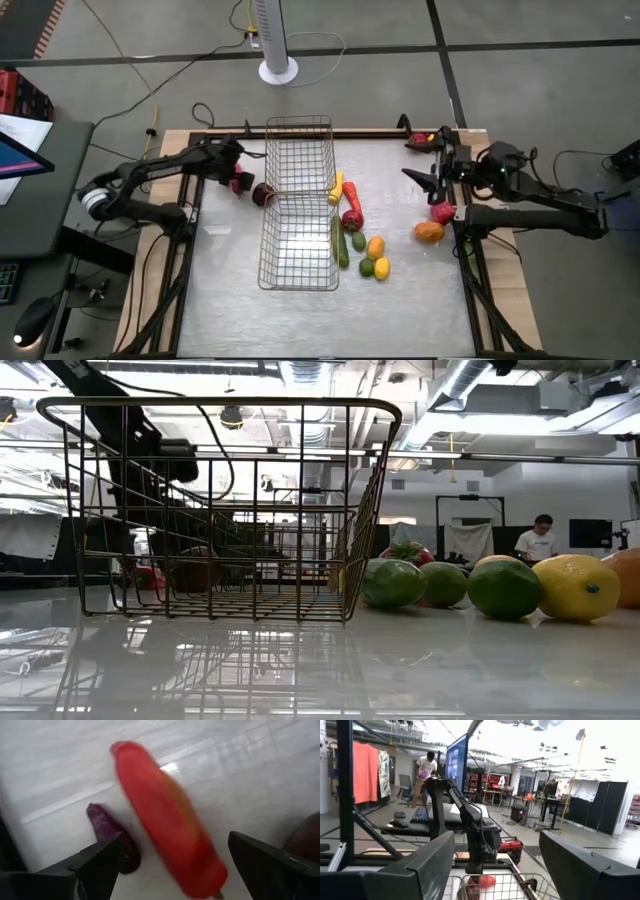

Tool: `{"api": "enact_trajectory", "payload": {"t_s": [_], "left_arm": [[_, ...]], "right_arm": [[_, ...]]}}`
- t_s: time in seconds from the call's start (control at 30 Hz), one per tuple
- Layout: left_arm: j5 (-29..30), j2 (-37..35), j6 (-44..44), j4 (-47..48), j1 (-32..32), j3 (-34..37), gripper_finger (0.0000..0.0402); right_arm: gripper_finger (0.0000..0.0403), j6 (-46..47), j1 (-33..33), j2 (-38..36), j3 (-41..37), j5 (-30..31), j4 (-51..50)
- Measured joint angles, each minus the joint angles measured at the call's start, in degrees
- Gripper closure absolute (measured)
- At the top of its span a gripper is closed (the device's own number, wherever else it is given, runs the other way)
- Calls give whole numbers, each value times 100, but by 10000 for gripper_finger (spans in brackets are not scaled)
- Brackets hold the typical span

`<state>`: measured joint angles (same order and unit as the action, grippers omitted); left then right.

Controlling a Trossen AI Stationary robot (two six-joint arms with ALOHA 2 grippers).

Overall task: Sort produce into baskets
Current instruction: Put the red pepper into the top basket

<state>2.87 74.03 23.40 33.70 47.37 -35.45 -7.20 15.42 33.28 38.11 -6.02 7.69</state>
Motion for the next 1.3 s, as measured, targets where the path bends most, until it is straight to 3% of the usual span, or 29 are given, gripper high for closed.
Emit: {"api": "enact_trajectory", "payload": {"t_s": [0.23,0.67,0.87,1.03,1.3], "left_arm": [[140,304,-134,25,-17,20,81],[147,333,-365,34,-19,-43,286],[153,152,-450,376,-19,-713,279],[808,9,-499,699,-99,-1608,246],[923,7,-786,452,-714,-2621,259]], "right_arm": [[85,-232,11,69,0,0,202],[85,-228,129,90,0,2,174],[85,-177,129,90,0,2,176],[85,-164,127,90,0,2,174],[85,-169,129,185,0,2,156]]}}
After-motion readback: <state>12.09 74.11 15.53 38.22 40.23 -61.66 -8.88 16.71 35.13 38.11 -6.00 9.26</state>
